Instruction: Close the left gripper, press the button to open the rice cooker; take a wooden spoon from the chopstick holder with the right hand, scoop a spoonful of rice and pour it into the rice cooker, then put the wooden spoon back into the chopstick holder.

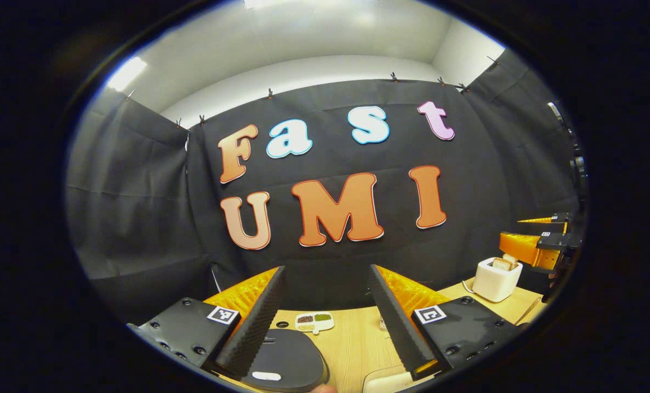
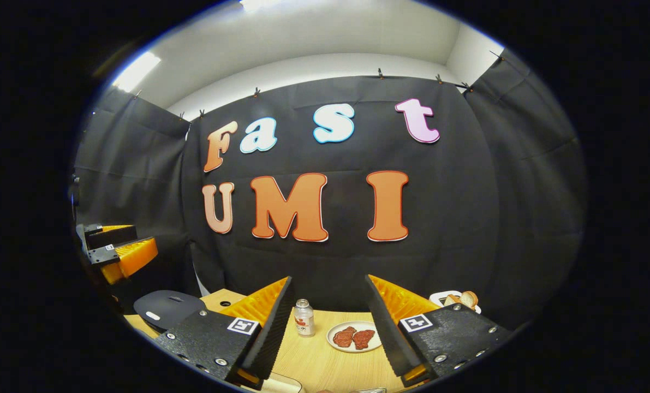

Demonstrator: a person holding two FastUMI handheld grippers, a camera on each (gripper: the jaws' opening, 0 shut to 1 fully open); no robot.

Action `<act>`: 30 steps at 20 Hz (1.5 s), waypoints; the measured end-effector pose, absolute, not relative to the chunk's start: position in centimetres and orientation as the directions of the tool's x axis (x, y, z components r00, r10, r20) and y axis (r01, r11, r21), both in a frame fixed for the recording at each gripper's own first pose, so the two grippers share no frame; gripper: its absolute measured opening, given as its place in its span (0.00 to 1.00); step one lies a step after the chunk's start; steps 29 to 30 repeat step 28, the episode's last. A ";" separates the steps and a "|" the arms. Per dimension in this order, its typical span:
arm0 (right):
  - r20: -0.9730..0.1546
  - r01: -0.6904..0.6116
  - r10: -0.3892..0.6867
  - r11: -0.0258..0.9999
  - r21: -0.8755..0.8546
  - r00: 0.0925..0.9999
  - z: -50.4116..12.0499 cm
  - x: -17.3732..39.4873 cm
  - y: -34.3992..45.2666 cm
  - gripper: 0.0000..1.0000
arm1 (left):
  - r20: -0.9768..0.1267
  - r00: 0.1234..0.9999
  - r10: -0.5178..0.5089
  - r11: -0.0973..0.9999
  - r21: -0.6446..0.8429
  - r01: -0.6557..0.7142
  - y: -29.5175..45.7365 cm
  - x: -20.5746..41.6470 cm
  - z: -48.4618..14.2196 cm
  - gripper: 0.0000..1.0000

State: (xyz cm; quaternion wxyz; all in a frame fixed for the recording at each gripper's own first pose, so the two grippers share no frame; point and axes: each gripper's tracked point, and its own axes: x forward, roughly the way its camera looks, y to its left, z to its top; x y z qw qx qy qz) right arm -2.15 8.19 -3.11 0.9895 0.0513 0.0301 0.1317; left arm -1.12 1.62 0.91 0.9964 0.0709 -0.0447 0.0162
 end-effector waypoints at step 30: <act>-0.067 -0.192 0.195 0.980 0.059 0.978 -4.0 -3.2 8.3 0.80 | 0.068 0.998 0.007 0.994 0.109 -0.014 4.7 1.0 -0.4 1.00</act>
